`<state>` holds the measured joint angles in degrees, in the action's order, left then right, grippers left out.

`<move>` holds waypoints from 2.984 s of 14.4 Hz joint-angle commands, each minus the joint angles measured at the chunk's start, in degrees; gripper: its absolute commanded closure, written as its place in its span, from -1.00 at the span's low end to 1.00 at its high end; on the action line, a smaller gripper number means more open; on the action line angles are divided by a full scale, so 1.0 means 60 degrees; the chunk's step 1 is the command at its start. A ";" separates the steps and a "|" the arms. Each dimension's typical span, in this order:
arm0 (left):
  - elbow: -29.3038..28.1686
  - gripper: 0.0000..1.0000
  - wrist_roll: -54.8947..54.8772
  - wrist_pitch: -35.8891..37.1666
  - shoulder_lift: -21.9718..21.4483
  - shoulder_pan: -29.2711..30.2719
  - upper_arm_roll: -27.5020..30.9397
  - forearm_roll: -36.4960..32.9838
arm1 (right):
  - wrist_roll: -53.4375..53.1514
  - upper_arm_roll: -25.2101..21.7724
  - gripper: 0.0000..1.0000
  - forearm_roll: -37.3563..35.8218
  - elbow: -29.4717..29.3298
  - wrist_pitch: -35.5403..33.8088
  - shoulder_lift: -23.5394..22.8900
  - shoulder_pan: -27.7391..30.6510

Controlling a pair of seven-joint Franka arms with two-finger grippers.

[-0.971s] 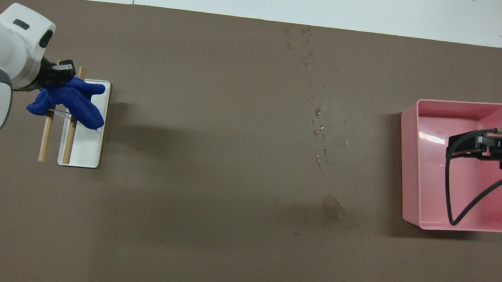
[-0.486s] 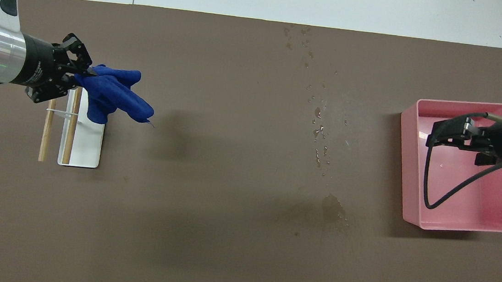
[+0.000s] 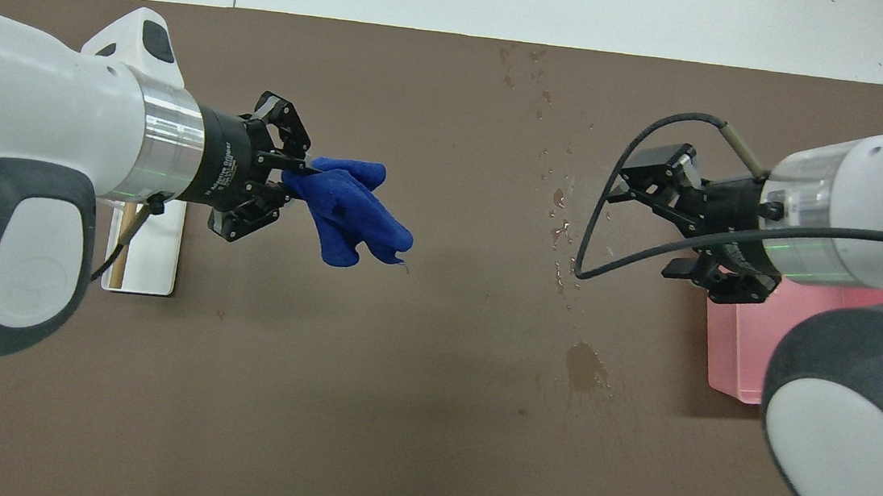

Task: Wipe water with towel using both arms
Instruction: 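Bring the towel to the right gripper and close the right gripper, then open the left gripper while the right gripper pulls the towel away, then retract the left gripper while the right gripper carries the towel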

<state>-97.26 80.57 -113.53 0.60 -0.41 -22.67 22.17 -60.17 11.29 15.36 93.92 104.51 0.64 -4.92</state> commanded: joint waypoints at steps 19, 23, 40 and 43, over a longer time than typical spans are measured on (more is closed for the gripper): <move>-0.0490 1.00 0.4166 -0.3270 -0.0291 -0.1236 -0.0792 0.1754 | -0.5064 -0.0021 1.00 0.1689 -0.0141 0.3104 -0.0956 -0.1392; -0.0417 -0.99 0.4179 -0.3241 -0.0276 -0.1192 -0.0777 0.1667 | -0.4620 -0.0035 1.00 0.1673 -0.0127 0.3089 -0.0956 -0.1319; 0.0651 -1.00 -0.8540 0.2117 -0.0291 0.2012 -0.0616 -0.2743 | 0.3755 -0.0094 1.00 0.1292 0.1250 0.7673 -0.3532 -0.0104; 0.1441 -1.00 -1.0579 0.3492 -0.0189 0.2733 -0.0427 -0.3019 | 0.4198 -0.0094 1.00 0.1293 0.1512 0.7704 -0.3885 -0.0001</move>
<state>-92.30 23.97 -98.61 -0.80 14.11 -25.44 6.46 -36.52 10.32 23.88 102.39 150.57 -22.57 -5.70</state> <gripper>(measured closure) 0.000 0.815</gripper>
